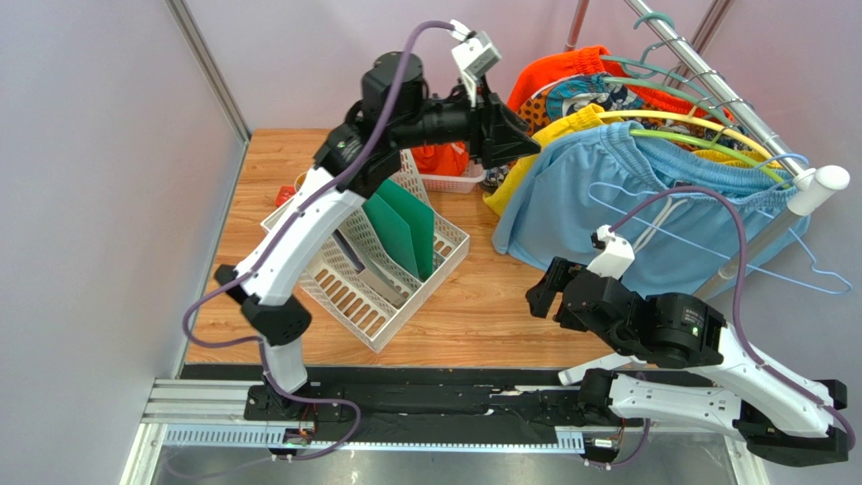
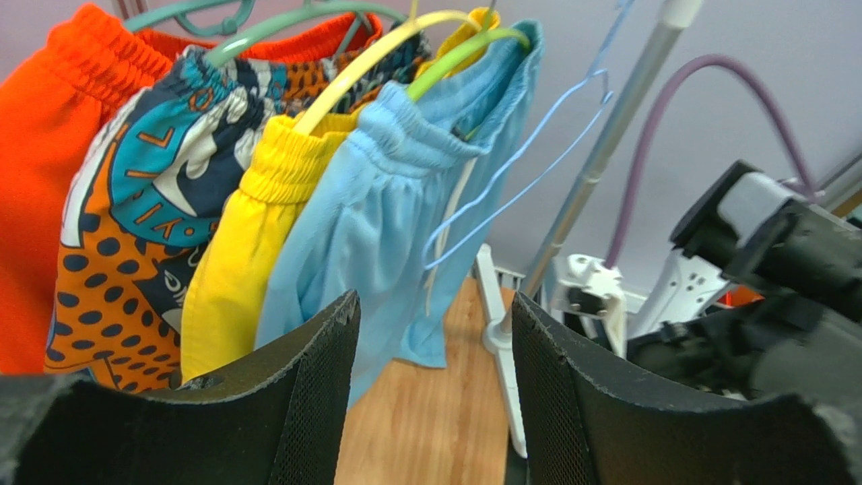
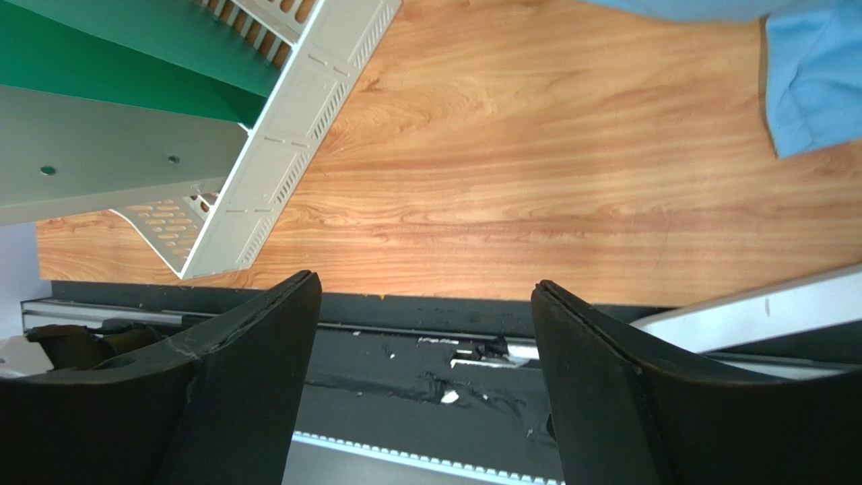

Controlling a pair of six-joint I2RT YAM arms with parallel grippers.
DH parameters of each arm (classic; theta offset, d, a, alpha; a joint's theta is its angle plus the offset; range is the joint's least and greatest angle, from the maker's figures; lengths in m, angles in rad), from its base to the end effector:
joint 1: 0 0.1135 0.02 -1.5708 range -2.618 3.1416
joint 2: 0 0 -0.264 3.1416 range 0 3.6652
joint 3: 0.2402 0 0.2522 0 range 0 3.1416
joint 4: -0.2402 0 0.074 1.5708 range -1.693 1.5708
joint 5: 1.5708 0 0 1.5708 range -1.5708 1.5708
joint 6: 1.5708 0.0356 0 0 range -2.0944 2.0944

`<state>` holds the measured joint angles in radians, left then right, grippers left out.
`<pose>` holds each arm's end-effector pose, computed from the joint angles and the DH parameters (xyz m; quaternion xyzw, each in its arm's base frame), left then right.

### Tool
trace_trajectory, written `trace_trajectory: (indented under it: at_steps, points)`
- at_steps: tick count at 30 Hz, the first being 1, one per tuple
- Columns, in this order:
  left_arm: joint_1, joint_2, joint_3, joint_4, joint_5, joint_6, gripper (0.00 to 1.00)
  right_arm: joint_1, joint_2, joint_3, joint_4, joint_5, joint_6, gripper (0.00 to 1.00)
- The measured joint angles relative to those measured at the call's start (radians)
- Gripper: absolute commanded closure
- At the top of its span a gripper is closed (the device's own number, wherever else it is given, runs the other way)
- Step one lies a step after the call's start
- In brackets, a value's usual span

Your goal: Remove the shorts from the hanger

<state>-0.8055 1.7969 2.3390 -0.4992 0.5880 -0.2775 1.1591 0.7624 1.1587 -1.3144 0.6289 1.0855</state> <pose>0.2363 -0.2745 0.5530 0.3748 0.5845 -0.5280 0.4889 0.0569 0.0781 0.3641 0.0660 0.9038 0.1477 0.3962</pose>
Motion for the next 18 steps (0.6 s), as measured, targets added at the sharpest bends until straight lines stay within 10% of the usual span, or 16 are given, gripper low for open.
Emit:
trace_trajectory:
  at_steps: [18]
  points:
    - [-0.005, 0.192, -0.035, 0.219, 0.103, 0.049, 0.44, -0.002, -0.048, 0.042, -0.036, -0.026, 0.122, 0.20]
